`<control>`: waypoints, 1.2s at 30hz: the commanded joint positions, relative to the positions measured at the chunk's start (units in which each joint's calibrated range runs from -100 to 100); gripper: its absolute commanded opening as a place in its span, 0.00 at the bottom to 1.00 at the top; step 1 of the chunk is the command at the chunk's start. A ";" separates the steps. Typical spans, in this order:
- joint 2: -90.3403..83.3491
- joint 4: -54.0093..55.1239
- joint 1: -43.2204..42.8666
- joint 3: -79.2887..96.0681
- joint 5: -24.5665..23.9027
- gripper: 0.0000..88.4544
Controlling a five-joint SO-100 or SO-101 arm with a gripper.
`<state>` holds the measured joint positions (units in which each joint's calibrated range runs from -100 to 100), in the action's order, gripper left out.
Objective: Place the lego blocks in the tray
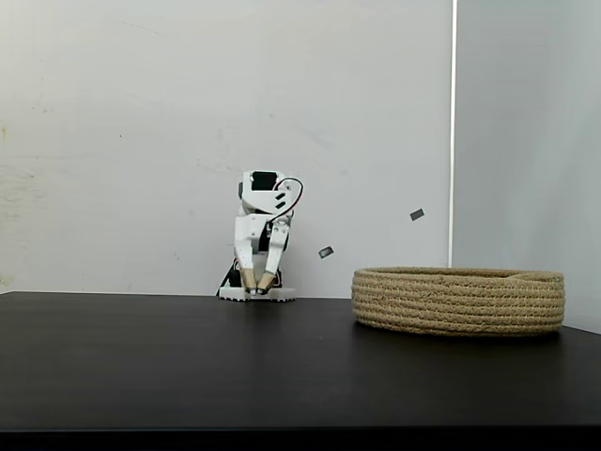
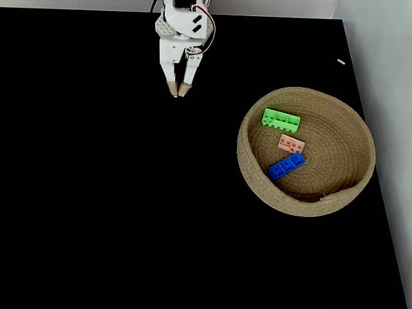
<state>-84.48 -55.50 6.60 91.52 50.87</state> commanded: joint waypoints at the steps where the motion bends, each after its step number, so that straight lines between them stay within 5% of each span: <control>1: -7.35 -2.85 0.25 3.83 1.81 0.00; 12: -14.32 -17.68 -1.90 8.48 2.10 0.00; 26: -14.32 -18.18 -4.45 8.48 -4.10 0.00; 36: -14.32 -18.18 -4.45 8.48 -3.17 0.00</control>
<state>-98.30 -73.45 2.20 99.20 47.69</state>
